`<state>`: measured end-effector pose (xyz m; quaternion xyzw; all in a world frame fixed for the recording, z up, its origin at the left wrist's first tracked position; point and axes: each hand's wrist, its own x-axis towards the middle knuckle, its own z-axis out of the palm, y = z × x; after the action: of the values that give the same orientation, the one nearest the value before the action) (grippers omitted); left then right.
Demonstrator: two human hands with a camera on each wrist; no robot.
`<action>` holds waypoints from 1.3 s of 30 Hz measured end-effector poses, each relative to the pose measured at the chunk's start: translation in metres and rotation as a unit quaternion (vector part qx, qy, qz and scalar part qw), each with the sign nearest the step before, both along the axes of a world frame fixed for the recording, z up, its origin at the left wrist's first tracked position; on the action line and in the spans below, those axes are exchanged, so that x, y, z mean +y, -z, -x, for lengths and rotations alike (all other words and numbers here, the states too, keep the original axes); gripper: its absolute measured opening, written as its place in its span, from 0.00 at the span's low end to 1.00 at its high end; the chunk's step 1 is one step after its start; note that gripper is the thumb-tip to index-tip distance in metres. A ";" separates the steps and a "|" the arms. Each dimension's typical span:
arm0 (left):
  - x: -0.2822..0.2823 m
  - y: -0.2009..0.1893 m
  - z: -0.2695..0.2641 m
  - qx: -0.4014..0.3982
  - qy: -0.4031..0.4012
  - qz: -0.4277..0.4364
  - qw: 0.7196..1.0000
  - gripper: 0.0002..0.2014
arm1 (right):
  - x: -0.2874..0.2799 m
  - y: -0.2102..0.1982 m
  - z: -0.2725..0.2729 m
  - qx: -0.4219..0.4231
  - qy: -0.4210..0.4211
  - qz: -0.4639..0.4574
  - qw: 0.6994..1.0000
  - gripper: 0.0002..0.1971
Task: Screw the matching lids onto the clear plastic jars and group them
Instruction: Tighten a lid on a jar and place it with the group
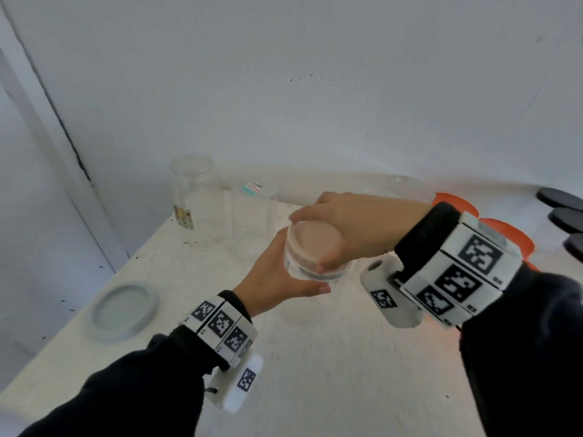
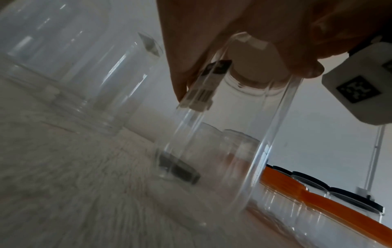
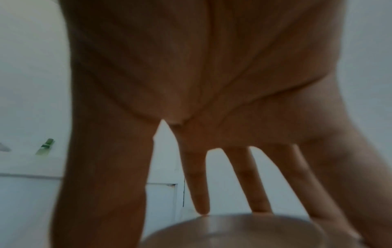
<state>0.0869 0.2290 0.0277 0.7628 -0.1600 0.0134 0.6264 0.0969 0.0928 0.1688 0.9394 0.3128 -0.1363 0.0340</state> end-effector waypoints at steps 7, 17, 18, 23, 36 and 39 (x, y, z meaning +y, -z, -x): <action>0.005 -0.007 -0.001 0.008 0.016 -0.005 1.000 0.40 | 0.002 0.000 -0.008 0.059 -0.034 0.011 0.998 0.38; 0.012 -0.006 -0.007 0.039 0.072 0.002 0.997 0.42 | 0.010 0.007 0.000 -0.051 0.036 0.022 0.998 0.33; 0.012 -0.005 -0.007 0.037 0.070 -0.001 0.997 0.43 | 0.010 0.008 0.000 -0.074 0.046 0.023 0.996 0.35; 0.012 -0.007 -0.005 0.032 0.070 -0.006 0.997 0.42 | -0.005 0.001 -0.008 0.047 0.010 0.035 0.998 0.44; 0.015 -0.013 -0.006 0.042 0.095 -0.020 0.994 0.38 | -0.007 0.012 -0.006 0.023 -0.046 -0.012 0.999 0.40; 0.016 -0.012 -0.005 0.044 0.095 -0.013 0.994 0.40 | -0.009 0.017 -0.003 0.022 -0.043 -0.052 0.997 0.36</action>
<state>0.0915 0.2451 0.0399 0.7522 -0.2044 -0.0816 0.6211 0.1002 0.0841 0.1514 0.9224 0.3601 -0.1387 -0.0158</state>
